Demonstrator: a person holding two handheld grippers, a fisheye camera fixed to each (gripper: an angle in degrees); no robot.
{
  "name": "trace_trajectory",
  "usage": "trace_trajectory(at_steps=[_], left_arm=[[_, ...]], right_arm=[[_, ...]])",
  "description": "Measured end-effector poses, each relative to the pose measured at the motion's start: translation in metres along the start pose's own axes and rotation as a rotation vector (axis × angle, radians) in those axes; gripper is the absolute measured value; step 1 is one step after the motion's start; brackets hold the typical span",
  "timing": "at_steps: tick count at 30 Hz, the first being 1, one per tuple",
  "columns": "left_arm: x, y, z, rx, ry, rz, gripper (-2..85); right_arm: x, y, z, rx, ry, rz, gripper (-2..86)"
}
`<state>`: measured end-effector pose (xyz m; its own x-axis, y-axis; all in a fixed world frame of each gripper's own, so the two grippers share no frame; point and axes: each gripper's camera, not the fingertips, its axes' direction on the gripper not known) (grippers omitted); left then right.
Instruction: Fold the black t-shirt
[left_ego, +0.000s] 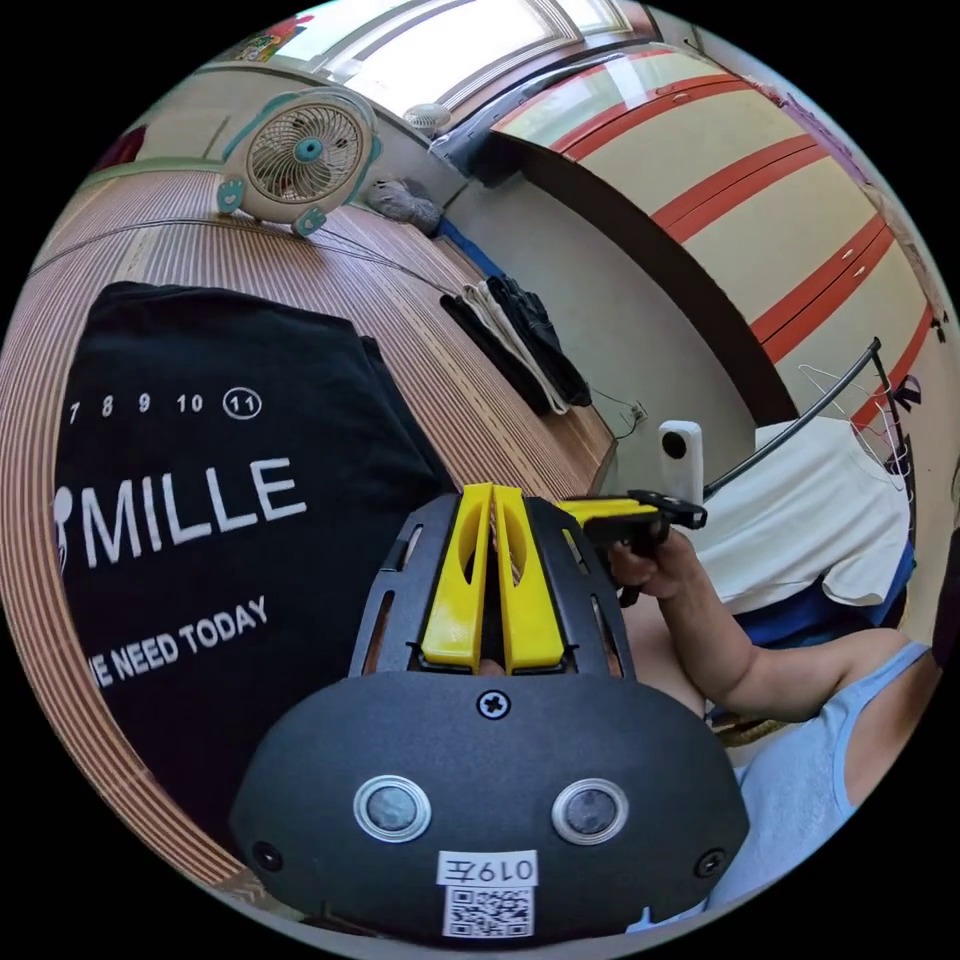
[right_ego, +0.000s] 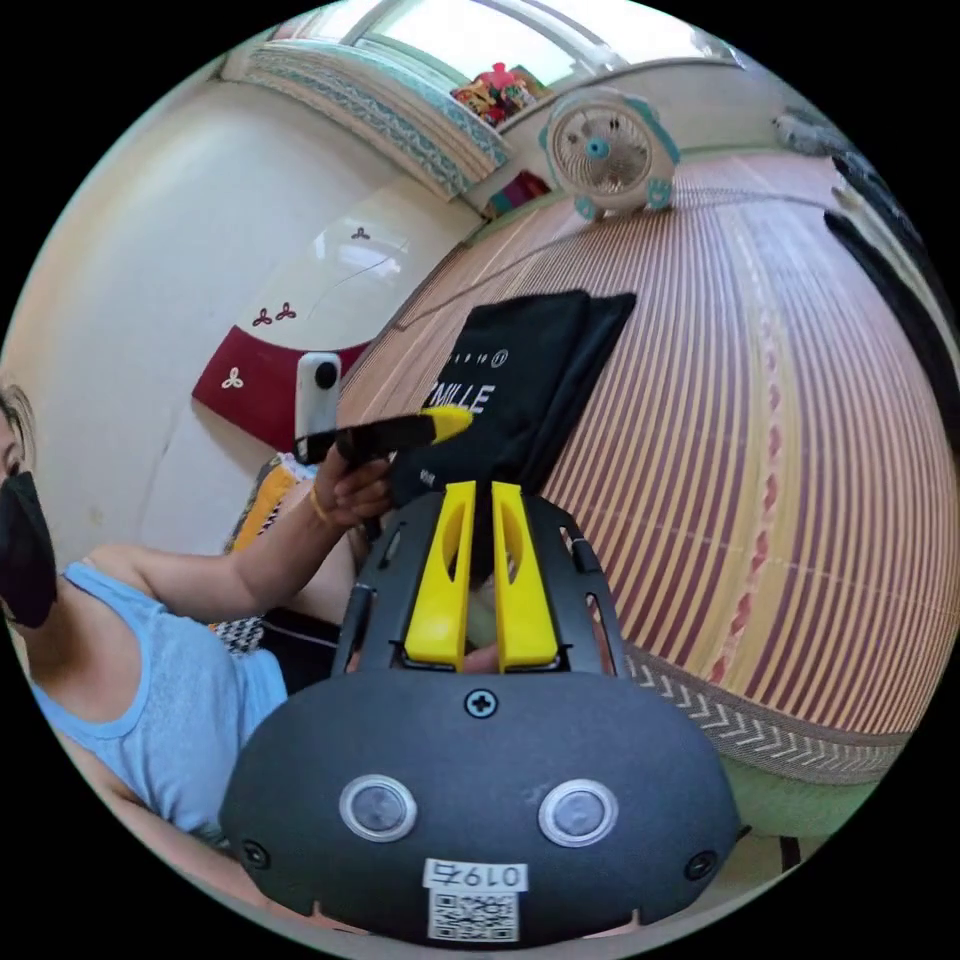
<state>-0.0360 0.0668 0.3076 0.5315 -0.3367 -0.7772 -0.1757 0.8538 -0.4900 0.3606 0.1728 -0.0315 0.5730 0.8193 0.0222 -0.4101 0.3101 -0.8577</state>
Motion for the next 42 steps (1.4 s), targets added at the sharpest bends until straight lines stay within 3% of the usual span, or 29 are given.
trace_trajectory(at_steps=[5,20,34,42], left_arm=[[0.005,0.044,-0.001,0.012,-0.016,-0.062,0.9],[0.037,0.095,0.027,-0.071,-0.092,0.028,1.0],[0.083,0.118,0.044,-0.075,-0.117,0.185,0.9],[0.088,0.133,0.059,-0.134,-0.133,0.191,0.9]], right_arm=[[-0.015,-0.017,0.033,-0.097,0.113,-0.043,5.1],[0.03,-0.029,0.035,-0.062,-0.055,0.207,-0.8],[0.05,-0.057,0.031,0.005,-0.177,0.258,4.9],[0.054,-0.073,0.039,-0.011,-0.153,0.287,-0.6]])
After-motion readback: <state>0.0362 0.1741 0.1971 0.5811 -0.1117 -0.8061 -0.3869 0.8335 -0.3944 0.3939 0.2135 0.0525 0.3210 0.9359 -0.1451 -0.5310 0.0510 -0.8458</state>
